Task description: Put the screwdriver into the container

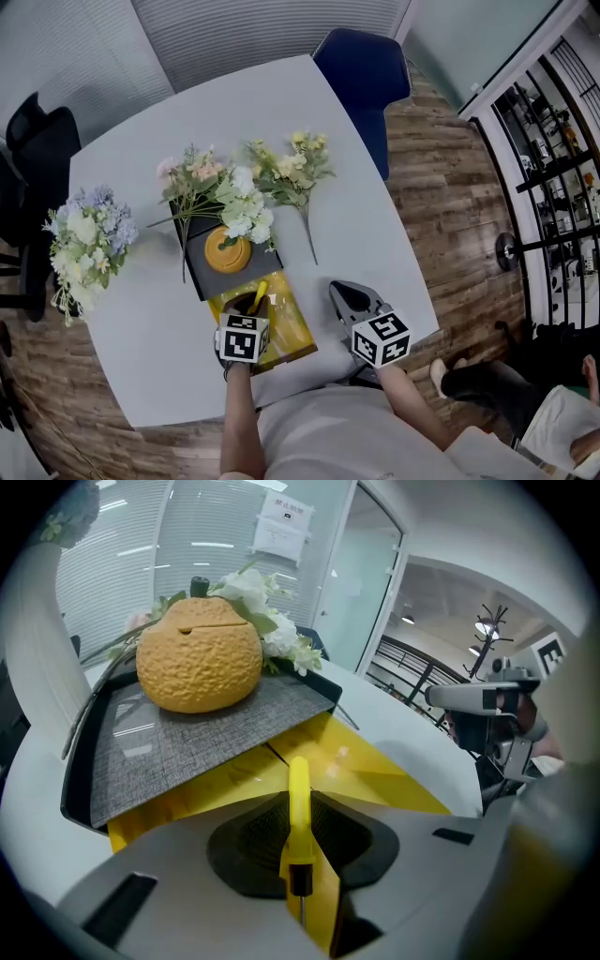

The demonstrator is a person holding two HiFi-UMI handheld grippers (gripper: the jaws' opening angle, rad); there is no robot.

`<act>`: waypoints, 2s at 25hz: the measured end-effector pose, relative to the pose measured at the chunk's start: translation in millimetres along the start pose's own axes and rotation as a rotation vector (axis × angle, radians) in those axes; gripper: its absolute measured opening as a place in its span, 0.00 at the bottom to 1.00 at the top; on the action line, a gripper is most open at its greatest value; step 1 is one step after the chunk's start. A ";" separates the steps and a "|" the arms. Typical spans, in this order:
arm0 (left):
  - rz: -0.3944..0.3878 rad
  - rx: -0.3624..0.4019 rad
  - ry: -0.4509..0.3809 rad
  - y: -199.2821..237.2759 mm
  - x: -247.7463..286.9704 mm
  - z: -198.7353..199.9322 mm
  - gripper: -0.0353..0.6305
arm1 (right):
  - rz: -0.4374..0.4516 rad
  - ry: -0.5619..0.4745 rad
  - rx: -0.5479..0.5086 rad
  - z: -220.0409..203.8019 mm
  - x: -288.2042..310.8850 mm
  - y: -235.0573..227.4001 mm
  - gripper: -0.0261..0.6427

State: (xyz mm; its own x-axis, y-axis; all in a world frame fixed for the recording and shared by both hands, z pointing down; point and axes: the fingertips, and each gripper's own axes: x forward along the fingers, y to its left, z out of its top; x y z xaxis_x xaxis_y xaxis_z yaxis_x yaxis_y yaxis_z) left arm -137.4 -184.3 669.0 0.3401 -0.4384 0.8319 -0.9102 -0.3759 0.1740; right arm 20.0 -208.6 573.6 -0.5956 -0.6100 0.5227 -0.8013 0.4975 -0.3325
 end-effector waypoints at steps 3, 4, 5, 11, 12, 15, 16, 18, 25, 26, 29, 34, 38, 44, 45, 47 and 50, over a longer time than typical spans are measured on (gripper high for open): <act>0.005 0.025 0.017 -1.3 2.6 -1.8 0.16 | 0.000 0.000 -0.001 1.0 -0.6 -0.8 0.06; 0.011 0.036 0.022 -1.2 2.9 -2.4 0.16 | -0.001 -0.001 -0.002 1.1 -0.9 -1.1 0.06; 0.017 0.045 0.028 -0.8 2.9 -3.0 0.16 | -0.001 -0.001 -0.002 1.0 -1.4 -1.5 0.06; 0.037 0.051 0.019 0.4 -1.2 -1.3 0.20 | 0.001 -0.010 -0.004 1.9 -5.2 0.9 0.06; 0.039 0.050 0.013 0.5 -2.4 -0.2 0.20 | 0.002 -0.013 -0.006 2.6 -5.9 1.9 0.06; 0.045 0.053 -0.004 -0.5 -7.5 2.4 0.21 | 0.007 -0.021 -0.013 4.8 -9.0 5.2 0.06; 0.046 0.053 -0.010 -1.1 -9.6 3.1 0.22 | 0.009 -0.025 -0.016 5.8 -10.3 6.5 0.06; 0.042 0.049 -0.029 -2.8 -14.8 5.9 0.22 | 0.013 -0.033 -0.023 8.4 -13.1 9.6 0.06; 0.028 0.009 -0.149 -11.0 -46.0 22.5 0.22 | 0.030 -0.068 -0.048 18.7 -26.2 25.3 0.06; 0.026 0.004 -0.169 -12.3 -51.6 24.7 0.22 | 0.033 -0.074 -0.052 19.9 -28.0 28.3 0.06; 0.024 -0.012 -0.225 -15.6 -69.5 30.4 0.21 | 0.045 -0.092 -0.065 24.1 -33.4 37.8 0.06; 0.038 -0.027 -0.307 -20.8 -98.4 33.3 0.17 | 0.068 -0.113 -0.086 26.4 -43.6 55.7 0.06; 0.045 -0.038 -0.364 -24.6 -117.4 33.7 0.14 | 0.087 -0.132 -0.107 29.8 -48.2 68.9 0.06; 0.029 -0.075 -0.444 -30.2 -143.2 31.3 0.09 | 0.106 -0.159 -0.127 34.7 -59.6 85.1 0.06; 0.027 -0.083 -0.459 -30.1 -147.6 32.0 0.08 | 0.106 -0.163 -0.130 35.1 -61.5 86.9 0.06; 0.028 -0.099 -0.488 -29.0 -155.9 33.3 0.08 | 0.108 -0.169 -0.137 35.2 -64.7 90.2 0.06; 0.040 -0.109 -0.523 -27.4 -166.2 34.6 0.07 | 0.109 -0.174 -0.147 34.7 -68.8 93.5 0.06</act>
State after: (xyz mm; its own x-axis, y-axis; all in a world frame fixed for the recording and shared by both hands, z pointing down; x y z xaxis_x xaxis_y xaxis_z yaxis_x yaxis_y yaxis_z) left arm -160.8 -129.4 507.8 0.3522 -0.8090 0.4705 -0.9345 -0.2762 0.2246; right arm -15.8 -141.5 479.3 -0.6893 -0.6384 0.3425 -0.7222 0.6430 -0.2550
